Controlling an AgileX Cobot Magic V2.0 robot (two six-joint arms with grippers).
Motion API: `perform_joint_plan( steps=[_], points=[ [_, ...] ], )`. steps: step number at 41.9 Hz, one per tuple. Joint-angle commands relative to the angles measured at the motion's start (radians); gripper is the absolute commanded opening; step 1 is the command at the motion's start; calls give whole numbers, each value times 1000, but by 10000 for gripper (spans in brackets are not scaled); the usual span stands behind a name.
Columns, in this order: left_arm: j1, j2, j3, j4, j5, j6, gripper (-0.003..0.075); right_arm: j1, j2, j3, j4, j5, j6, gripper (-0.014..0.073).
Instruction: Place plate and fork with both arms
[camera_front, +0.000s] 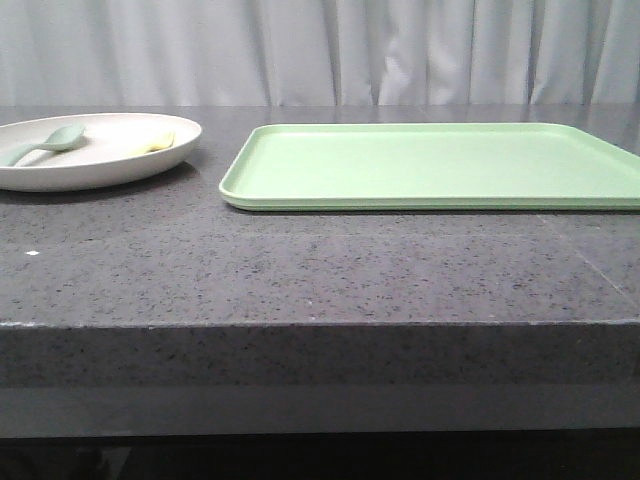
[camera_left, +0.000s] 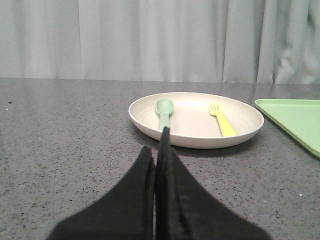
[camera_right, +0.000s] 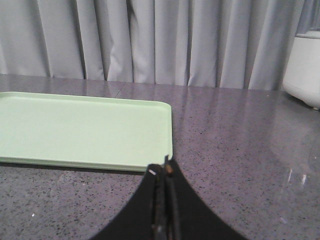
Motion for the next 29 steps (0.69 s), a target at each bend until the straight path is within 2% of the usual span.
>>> perform_joint_plan(
  steps=[1,10,15,19,29],
  points=[
    [-8,-21,3,-1,-82,-10,-18,3,-18,-4,2,-86,-2,-68],
    [-8,-21,-11,-1,-154,-10,-18,3,-18,-15,3,-160,1,-68],
    [-8,-21,-87,-49,-156,-10,-18,5,-18,-105,3,-150,5,-68],
    [-8,-17,-178,-53,-126,-10,-18,5,-18,-222,3,-23,4,-68],
    [-8,104,-505,-54,131,-10,-18,5,106,-509,-25,259,3,-68]
  ],
)
